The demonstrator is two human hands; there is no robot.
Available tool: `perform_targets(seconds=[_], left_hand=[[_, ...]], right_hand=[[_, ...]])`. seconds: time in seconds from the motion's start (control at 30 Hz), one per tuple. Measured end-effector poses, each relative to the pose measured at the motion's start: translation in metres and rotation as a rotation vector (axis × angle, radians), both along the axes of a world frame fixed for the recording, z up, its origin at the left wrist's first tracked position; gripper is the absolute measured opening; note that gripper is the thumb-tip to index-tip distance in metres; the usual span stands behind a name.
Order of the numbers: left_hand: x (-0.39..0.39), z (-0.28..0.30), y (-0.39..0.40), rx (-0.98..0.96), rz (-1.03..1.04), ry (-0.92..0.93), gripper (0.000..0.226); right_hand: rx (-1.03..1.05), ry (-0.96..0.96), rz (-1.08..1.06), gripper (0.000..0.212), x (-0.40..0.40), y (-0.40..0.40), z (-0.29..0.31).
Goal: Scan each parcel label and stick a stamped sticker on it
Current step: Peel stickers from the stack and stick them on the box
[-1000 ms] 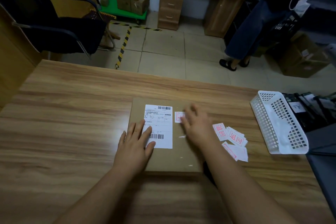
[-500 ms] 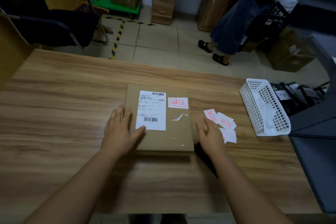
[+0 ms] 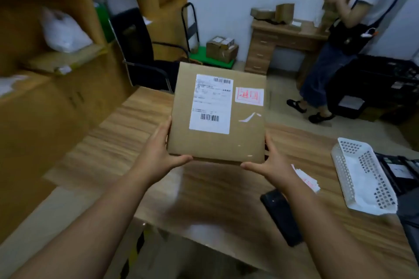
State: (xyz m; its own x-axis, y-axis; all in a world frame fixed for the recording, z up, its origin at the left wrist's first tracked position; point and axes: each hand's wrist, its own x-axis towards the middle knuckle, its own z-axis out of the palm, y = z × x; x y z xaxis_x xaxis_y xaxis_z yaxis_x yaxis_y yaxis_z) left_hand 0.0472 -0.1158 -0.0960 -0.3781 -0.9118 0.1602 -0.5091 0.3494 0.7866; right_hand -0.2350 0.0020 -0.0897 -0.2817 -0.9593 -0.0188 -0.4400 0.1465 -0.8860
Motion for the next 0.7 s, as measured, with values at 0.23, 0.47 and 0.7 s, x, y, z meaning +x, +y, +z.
perform_targets(seconds=[0.23, 0.47, 0.7], left_hand=[[0.094, 0.076, 0.093, -0.246, 0.304, 0.07, 0.121], [0.222, 0.122, 0.167, -0.32, 0.517, 0.036, 0.122], [0.403, 0.137, 0.264, -0.347, 0.866, -0.029, 0.122]], right_hand=[[-0.25, 0.14, 0.139, 0.132, 0.08, 0.008, 0.071], [-0.362, 0.196, 0.354, 0.131, 0.206, 0.017, 0.121], [-0.408, 0.215, 0.601, 0.127, 0.415, 0.029, 0.147]])
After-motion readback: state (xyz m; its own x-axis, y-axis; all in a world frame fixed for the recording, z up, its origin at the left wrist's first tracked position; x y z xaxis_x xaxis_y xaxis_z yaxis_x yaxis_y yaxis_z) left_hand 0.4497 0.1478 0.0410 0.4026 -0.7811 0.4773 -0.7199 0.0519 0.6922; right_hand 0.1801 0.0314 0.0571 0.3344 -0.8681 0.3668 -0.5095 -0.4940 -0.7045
